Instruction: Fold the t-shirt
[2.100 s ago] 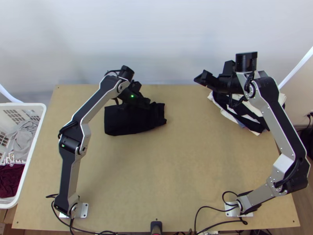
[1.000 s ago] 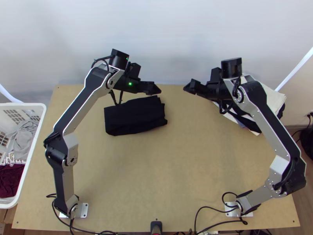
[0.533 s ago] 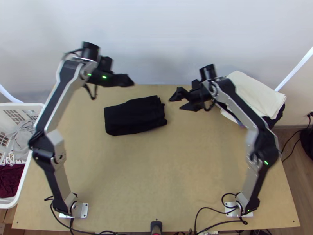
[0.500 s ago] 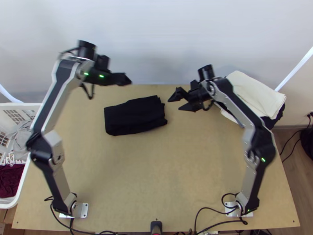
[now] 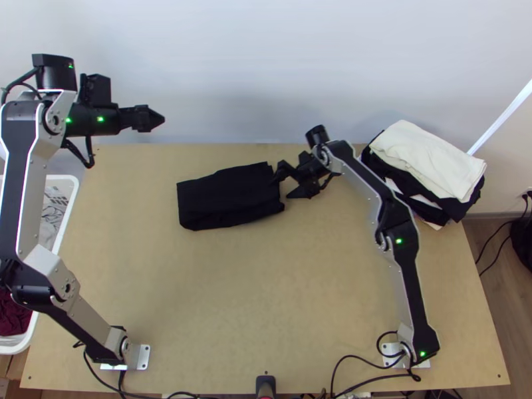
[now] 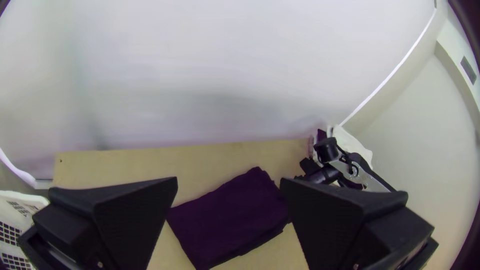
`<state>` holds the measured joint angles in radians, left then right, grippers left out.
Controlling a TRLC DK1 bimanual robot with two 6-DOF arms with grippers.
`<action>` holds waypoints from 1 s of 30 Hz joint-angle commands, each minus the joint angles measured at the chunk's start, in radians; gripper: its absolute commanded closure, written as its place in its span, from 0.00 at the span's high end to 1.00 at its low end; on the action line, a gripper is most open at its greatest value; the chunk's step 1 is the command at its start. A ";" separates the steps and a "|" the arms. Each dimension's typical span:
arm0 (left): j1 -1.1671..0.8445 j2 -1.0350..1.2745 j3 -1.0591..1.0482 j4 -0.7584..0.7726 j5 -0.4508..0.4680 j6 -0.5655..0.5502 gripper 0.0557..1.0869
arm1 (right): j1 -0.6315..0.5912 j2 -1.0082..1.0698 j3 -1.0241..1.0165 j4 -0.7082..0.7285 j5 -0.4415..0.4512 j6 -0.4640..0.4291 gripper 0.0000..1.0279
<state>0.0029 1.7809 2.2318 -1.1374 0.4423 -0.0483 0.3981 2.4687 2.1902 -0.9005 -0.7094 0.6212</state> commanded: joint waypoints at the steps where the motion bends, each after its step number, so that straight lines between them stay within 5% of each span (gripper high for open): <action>1: 0.019 -0.028 -0.018 -0.015 -0.004 0.016 0.96 | 0.013 0.053 0.059 -0.009 -0.016 0.008 0.97; 15: 0.051 -0.051 -0.054 -0.021 -0.020 0.021 0.96 | 0.116 0.101 0.089 0.023 -0.001 -0.041 0.96; 17: 0.051 -0.060 -0.063 -0.021 -0.022 0.022 0.96 | 0.119 0.062 0.088 0.023 0.030 -0.060 0.77; 21: 0.051 -0.071 -0.064 -0.021 -0.022 0.022 0.96 | 0.113 -0.062 0.056 0.068 0.076 -0.067 0.03; 30: 0.049 -0.089 -0.069 -0.021 -0.022 0.008 0.96 | 0.050 -0.366 0.029 0.057 0.076 -0.067 0.03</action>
<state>0.0483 1.7313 2.1818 -1.1469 0.4244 -0.0406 0.4927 2.2486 2.2253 -0.8478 -0.6357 0.5491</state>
